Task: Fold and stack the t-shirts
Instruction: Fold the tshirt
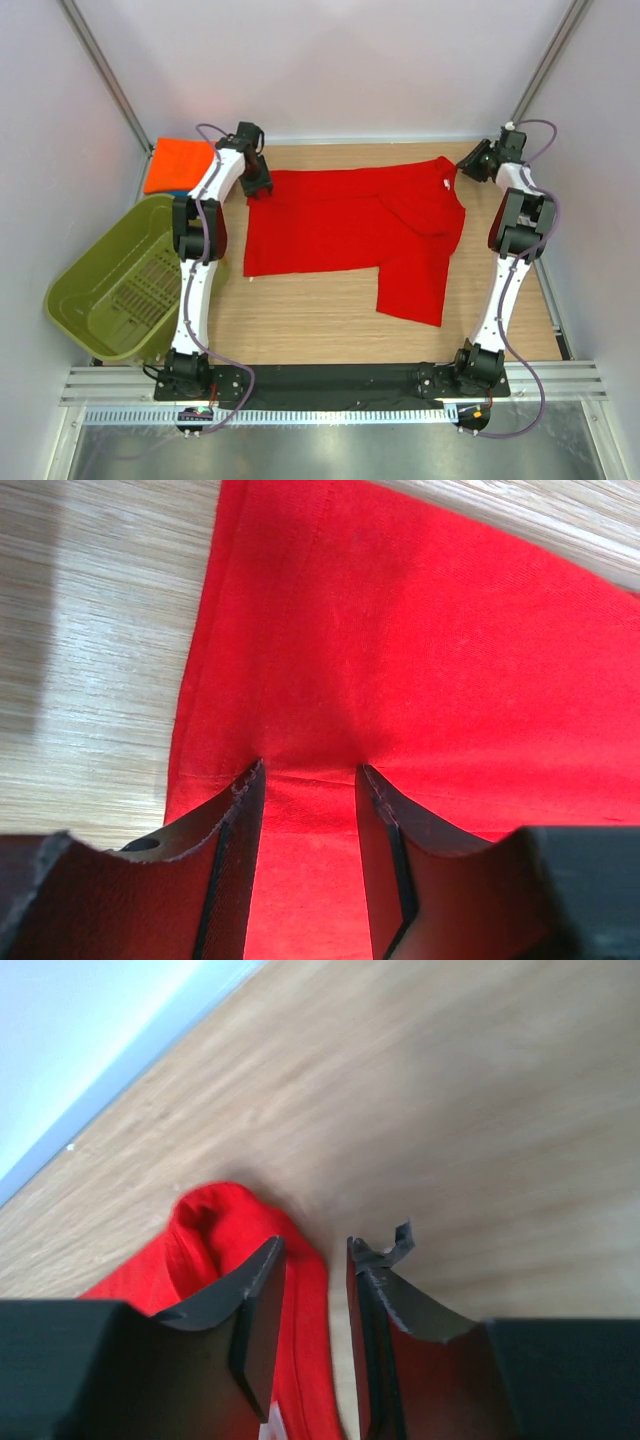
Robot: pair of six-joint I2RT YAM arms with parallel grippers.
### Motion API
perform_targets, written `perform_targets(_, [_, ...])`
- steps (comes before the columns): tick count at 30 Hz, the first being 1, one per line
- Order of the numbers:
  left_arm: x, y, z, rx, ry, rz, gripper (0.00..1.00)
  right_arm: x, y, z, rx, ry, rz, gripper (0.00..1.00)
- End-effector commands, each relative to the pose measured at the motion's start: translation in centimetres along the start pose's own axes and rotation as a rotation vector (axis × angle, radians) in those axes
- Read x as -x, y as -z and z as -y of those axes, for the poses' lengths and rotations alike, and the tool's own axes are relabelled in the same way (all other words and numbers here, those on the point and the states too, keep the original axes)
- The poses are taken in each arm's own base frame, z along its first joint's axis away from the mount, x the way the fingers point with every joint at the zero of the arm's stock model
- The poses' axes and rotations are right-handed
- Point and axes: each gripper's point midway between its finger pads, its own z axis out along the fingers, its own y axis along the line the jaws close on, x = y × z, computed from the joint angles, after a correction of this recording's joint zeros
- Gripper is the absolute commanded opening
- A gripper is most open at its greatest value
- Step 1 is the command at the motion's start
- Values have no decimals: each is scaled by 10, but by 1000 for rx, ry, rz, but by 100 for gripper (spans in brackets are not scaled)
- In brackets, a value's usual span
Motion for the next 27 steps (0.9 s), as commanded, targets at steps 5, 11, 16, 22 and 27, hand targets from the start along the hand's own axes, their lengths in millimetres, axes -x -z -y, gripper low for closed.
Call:
perform_targets(5, [15,32,18,-121,-29,29,45,57,111,-33,-212,-87,80,43])
perform_targets(11, [24,71,49,-264,-30,59,48,-13,158,-64,-276,9,-114,44])
perform_targets(16, [10,84,59,-309,-46,33,49,-84,174,-109,-146,379,-237,44])
perform_targets(22, [-4,96,50,-288,-49,10,49,-141,177,-115,-171,607,-348,43])
perform_targets(27, [-19,107,38,-250,-55,-17,49,-173,178,-111,-193,791,-438,42])
